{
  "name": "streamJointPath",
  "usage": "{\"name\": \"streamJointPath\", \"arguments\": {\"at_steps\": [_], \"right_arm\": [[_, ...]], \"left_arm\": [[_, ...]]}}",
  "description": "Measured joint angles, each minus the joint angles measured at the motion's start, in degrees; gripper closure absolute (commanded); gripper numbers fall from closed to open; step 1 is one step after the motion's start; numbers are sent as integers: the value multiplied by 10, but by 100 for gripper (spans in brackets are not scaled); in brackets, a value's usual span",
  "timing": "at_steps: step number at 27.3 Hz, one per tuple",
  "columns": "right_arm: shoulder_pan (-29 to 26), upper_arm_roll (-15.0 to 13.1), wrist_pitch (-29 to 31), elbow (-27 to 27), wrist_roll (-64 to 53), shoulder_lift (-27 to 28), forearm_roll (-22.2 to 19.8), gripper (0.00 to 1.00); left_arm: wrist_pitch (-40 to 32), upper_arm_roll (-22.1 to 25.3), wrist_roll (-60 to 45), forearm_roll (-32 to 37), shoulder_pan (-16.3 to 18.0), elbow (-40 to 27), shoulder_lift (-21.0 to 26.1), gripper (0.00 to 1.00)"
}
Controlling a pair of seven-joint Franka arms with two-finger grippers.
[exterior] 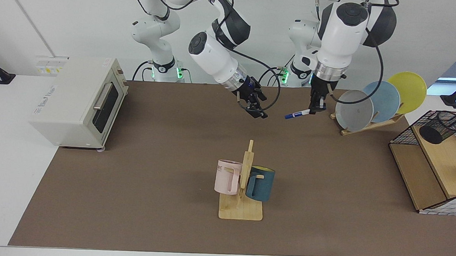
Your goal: Put markers into pen holder
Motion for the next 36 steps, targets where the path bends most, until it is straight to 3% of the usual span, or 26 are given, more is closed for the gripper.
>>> {"name": "streamJointPath", "arguments": {"at_steps": [6,12,23,29,36], "right_arm": [[-9,-6,-67,-13,-124,-18,-137,1],[-71,-11,-122,-19,-292,-29,-223,1],[-180,-15,-192,-20,-616,-64,-320,1],[-230,-16,-222,-19,-774,-98,-356,1],[-278,-17,-251,-11,-929,-129,-374,1]], "left_arm": [[0,37,3,82,5,0,0,100],[-2,70,14,158,5,0,0,100],[-29,125,48,319,6,17,1,100],[-35,178,115,373,7,50,18,100],[-31,225,155,388,14,84,45,100]]}}
